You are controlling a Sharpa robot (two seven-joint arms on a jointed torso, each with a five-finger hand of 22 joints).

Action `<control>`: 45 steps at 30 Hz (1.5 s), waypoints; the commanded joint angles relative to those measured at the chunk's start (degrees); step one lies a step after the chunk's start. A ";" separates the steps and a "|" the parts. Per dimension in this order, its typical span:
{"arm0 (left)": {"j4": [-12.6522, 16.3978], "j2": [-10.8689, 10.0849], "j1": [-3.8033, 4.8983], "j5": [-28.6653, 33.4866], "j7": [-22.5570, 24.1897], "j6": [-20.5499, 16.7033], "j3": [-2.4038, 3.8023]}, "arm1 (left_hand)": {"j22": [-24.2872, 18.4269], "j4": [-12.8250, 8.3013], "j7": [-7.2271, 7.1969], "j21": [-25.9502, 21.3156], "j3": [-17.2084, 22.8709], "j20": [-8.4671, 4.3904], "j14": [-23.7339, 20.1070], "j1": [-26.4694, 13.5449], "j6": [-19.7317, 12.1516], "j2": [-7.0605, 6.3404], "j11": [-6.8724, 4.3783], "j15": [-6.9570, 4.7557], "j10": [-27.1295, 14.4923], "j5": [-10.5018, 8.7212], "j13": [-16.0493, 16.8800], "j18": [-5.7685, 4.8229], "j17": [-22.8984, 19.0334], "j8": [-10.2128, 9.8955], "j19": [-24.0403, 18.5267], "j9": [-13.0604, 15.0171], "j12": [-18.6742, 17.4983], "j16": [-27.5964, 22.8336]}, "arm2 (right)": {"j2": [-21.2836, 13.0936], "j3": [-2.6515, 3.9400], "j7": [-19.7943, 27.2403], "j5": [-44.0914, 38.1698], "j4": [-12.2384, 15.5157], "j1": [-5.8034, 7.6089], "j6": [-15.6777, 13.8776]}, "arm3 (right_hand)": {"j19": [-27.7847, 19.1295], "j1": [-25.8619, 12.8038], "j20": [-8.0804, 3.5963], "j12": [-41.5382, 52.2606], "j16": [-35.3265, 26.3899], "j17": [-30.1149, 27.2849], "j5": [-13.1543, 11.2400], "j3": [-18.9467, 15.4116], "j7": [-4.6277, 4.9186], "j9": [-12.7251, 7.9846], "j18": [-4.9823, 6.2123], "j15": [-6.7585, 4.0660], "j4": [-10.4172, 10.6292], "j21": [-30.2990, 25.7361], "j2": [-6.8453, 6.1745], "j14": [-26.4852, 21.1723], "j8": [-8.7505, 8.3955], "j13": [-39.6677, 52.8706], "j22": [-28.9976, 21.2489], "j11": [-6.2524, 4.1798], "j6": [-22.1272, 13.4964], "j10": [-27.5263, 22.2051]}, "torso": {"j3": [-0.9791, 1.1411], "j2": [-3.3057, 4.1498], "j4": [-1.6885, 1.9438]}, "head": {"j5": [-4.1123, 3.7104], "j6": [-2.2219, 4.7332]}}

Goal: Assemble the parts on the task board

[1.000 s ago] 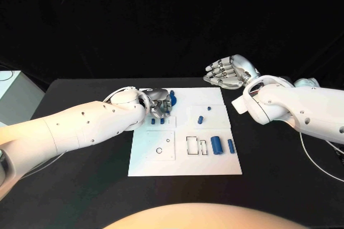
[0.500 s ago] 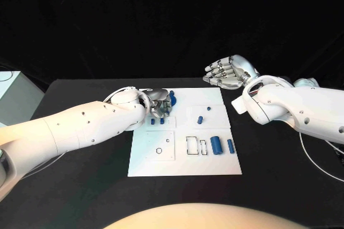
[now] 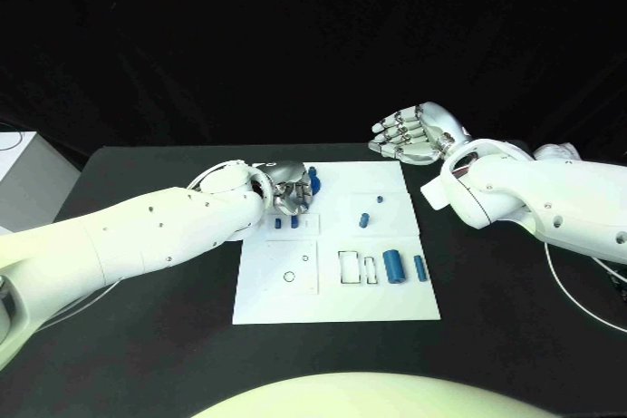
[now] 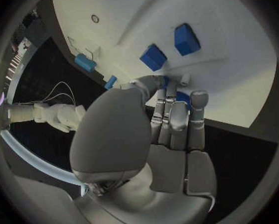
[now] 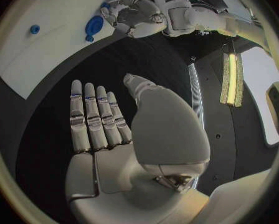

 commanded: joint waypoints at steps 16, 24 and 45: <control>6.97 -6.43 -0.05 7.16 3.80 -0.55 2.78 | -0.34 -0.23 -0.03 -0.08 -0.02 0.13 0.57 -1.47 0.56 -0.18 0.30 0.10 0.85 -0.05 -0.62 -0.63 -0.46 -0.87 0.11 0.42 -2.21 0.35 | -0.33 0.01 0.21 -0.27 0.07 -0.02 1.04 | 0.39 -0.29 0.17 -0.28 -0.30 -0.09 0.21 -0.32 1.17 -0.10 0.77 0.07 -0.19 0.12 0.27 0.30 -0.21 -0.06 -0.09 0.00 -0.05 0.33 | -0.01 -0.23 0.25 | -0.03 0.00; 5.90 -7.27 -0.03 6.54 2.58 2.60 3.03 | -0.82 -0.36 -0.06 -0.40 0.03 0.13 0.22 -1.60 0.58 -0.26 0.28 0.11 1.10 0.02 -0.70 -0.52 -1.05 -1.02 -0.40 0.49 -2.63 0.18 | -0.42 0.01 0.19 -0.32 0.12 -0.02 1.00 | 0.40 -0.35 0.18 -0.33 -0.38 -0.19 0.22 -0.42 1.19 -0.11 0.76 0.09 -0.17 0.09 0.26 0.30 -0.23 -0.08 -0.23 0.02 -0.04 0.33 | -0.10 -0.05 0.18 | 0.30 0.10; 2.42 -5.69 -0.14 3.80 2.25 2.90 2.59 | -1.13 -0.68 -0.11 -0.72 0.06 0.13 -0.05 -1.75 0.76 -0.27 0.24 0.09 1.66 -0.07 -0.80 -0.46 -1.35 -1.27 -0.82 0.67 -3.46 0.13 | -0.34 0.01 0.15 -0.44 0.18 -0.02 1.10 | 0.41 -0.37 0.18 -0.38 -0.45 -0.31 0.25 -0.50 1.20 -0.13 0.76 0.10 -0.18 0.07 0.29 0.32 -0.26 -0.10 -0.38 0.03 -0.02 0.34 | -0.01 -0.02 0.11 | 0.40 -0.18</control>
